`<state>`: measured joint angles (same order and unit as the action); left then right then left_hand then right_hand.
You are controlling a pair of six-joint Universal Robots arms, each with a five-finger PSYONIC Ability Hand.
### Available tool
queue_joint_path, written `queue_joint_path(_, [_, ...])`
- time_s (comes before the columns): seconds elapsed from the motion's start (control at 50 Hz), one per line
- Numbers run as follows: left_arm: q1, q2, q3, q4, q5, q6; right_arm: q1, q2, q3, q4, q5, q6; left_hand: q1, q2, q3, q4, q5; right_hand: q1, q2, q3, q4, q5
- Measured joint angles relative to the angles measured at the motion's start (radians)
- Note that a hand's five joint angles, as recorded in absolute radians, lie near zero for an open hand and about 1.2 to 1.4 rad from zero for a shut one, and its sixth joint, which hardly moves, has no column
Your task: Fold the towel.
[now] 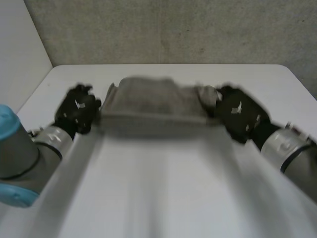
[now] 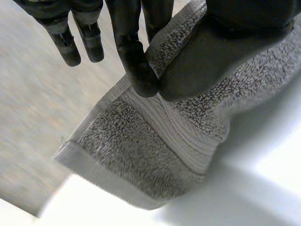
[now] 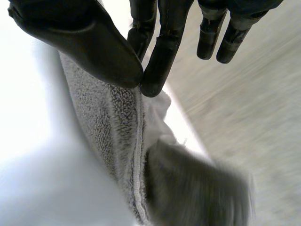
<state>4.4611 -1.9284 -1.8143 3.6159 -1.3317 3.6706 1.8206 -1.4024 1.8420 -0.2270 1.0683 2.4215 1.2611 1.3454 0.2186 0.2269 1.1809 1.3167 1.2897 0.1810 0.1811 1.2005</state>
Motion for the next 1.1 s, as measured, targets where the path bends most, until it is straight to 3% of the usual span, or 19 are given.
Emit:
queue_joint_path(0.2, [-0.031,-0.118,-0.022,-0.013,-0.014,0.005,-0.002,0.166,0.036,0.064,0.020,-0.079,0.003,0.000,0.000,0.000,0.000,0.000,0.000,0.000,0.000,0.000])
queue_joint_path(0.4, [-0.032,0.008,-0.050,-0.070,-0.012,0.005,-0.028,0.074,0.015,0.139,0.022,-0.094,0.003,0.000,0.000,0.000,0.000,0.000,0.000,0.000,0.000,0.000])
queue_joint_path(0.46, [-0.032,0.053,-0.062,-0.078,-0.012,0.005,-0.042,0.048,0.020,0.143,0.021,-0.089,-0.010,-0.093,0.000,0.000,-0.092,-0.054,-0.059,0.000,0.000,-0.118])
queue_joint_path(0.52, [-0.034,0.093,-0.081,-0.088,-0.010,0.005,-0.055,0.041,0.032,0.145,0.021,-0.083,-0.273,-0.356,0.000,0.000,-0.366,-0.365,-0.356,0.000,0.000,-0.441])
queue_joint_path(0.64, [-0.036,0.120,-0.119,-0.109,-0.003,0.004,-0.070,0.093,0.057,0.153,0.019,-0.049,-0.316,-0.390,0.000,0.000,-0.409,-0.710,-0.668,0.000,0.000,-0.798])
queue_joint_path(0.9, [-0.002,0.116,-0.184,-0.114,0.002,0.003,-0.121,0.156,0.073,0.164,0.000,0.151,-0.324,-0.400,0.000,0.000,-0.416,-0.715,-0.668,0.000,0.000,-0.799])
queue_joint_path(1.1, [0.036,0.131,-0.189,-0.115,0.000,0.001,-0.155,0.155,0.083,0.107,0.002,0.202,-0.330,-0.404,0.000,0.000,-0.422,-0.690,-0.663,0.000,0.000,-0.741])
